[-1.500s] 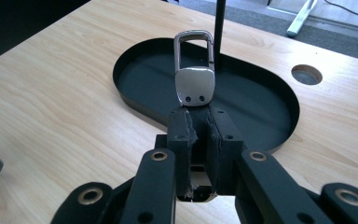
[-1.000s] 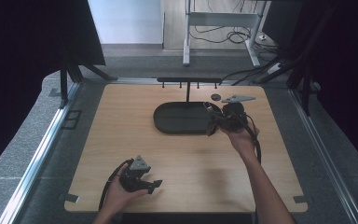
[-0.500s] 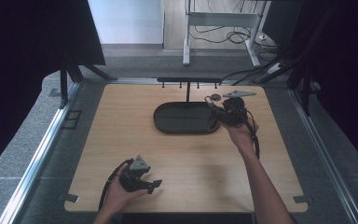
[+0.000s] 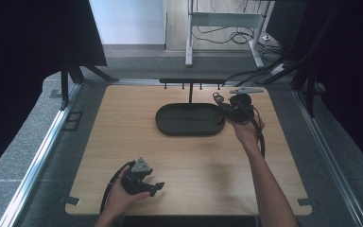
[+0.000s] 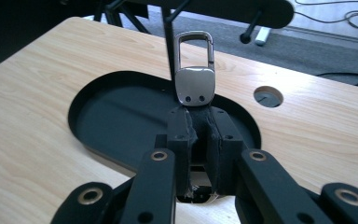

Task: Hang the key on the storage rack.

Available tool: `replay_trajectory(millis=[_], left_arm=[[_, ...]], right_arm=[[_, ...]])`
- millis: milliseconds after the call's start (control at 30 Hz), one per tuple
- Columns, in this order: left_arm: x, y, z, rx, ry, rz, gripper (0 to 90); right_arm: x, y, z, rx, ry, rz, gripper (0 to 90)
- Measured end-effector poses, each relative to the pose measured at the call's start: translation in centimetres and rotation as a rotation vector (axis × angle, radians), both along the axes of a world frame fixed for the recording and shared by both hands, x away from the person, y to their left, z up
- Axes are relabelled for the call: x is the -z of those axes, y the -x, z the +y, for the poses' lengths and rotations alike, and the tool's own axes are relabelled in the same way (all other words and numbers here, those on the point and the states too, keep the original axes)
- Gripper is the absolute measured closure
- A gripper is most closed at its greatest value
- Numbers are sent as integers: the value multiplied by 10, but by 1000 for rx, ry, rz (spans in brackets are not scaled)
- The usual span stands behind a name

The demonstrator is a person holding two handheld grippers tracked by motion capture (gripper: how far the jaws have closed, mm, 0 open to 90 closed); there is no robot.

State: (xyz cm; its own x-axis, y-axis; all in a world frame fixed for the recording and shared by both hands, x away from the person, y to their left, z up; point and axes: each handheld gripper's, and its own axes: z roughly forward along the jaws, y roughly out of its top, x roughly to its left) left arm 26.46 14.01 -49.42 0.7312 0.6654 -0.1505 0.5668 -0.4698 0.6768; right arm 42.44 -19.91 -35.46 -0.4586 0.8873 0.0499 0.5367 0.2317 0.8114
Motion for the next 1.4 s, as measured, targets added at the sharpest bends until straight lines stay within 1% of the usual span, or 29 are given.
replay_trajectory(millis=[100,333,733,767,833,867,933,1033,1167,1300,1367,1400], left_arm=[[0,0,0,1,1,1,281],[1,-1,0,1,0,6,281],[1,-1,1,0,3,7,281],[1,-1,1,-1,4,7,281],[2,-1,1,0,5,8,281],[2,-1,0,0,4,8,281],[2,-1,0,3,1,10,281],[3,-1,0,3,2,11,281],[4,-2,0,2,4,11,281],[4,-2,-1,3,4,13,281],[4,-2,0,3,4,14,281],[4,-2,0,1,4,15,281]], right_arm=[[-1,-4,-1,16,13,-2,805],[-1,-13,-5,52,1,-8,805],[5,-25,-5,82,6,-13,805],[6,-25,-4,84,12,-16,805],[8,-28,-1,91,44,-24,805],[9,-29,0,95,50,-31,805],[10,-31,1,98,42,-30,805],[13,-34,2,106,47,-35,805],[16,-38,1,120,37,-41,804],[24,-44,1,138,27,-37,804],[27,-46,1,144,16,-40,804],[28,-47,2,149,8,-52,804]])
